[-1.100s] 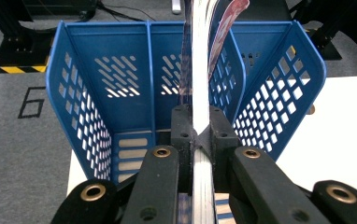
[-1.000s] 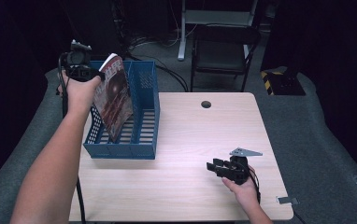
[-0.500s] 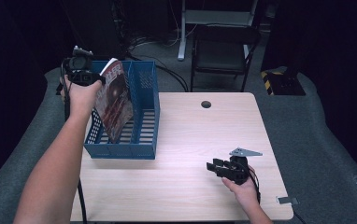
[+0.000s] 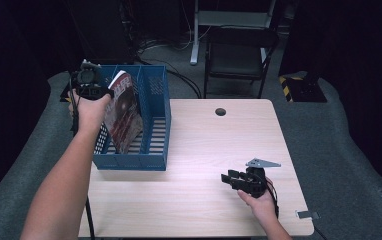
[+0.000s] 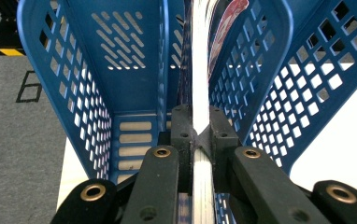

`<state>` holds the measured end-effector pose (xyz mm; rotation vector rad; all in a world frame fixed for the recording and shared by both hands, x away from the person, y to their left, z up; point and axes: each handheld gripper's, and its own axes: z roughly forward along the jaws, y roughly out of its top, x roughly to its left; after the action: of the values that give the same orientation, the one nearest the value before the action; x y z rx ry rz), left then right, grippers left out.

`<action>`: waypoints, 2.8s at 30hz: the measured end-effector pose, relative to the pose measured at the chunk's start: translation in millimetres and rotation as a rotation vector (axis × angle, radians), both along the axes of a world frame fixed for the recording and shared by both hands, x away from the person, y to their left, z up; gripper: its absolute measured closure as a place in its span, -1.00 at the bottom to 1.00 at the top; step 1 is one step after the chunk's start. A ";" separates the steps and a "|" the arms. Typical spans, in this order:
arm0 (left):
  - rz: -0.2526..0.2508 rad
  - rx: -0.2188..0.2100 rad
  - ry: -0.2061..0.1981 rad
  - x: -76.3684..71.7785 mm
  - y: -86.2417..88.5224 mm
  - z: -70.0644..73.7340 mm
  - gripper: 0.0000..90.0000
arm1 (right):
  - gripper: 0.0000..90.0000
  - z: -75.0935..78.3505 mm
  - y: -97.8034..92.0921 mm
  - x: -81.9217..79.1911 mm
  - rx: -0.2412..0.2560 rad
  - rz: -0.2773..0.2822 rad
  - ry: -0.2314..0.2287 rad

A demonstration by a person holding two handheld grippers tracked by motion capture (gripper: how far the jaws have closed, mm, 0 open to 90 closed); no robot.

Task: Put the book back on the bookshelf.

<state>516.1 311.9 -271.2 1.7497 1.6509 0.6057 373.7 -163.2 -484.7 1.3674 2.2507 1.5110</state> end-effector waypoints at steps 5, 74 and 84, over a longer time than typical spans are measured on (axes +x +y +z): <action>-0.001 0.000 -0.003 0.5 -1.2 -5.3 0.87 | 0.23 -0.1 0.5 0.0 -0.001 0.001 0.000; -0.153 -0.023 0.117 -19.9 1.5 -6.0 0.70 | 0.23 -1.1 1.2 0.2 -0.008 0.008 -0.008; -0.157 -0.019 0.141 -18.2 1.8 -12.8 0.71 | 0.23 -1.2 1.6 0.0 -0.006 0.006 -0.006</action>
<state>497.9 313.7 -284.0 1.9237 1.5876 0.4008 373.7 -161.6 -486.0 1.3544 2.2562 1.5068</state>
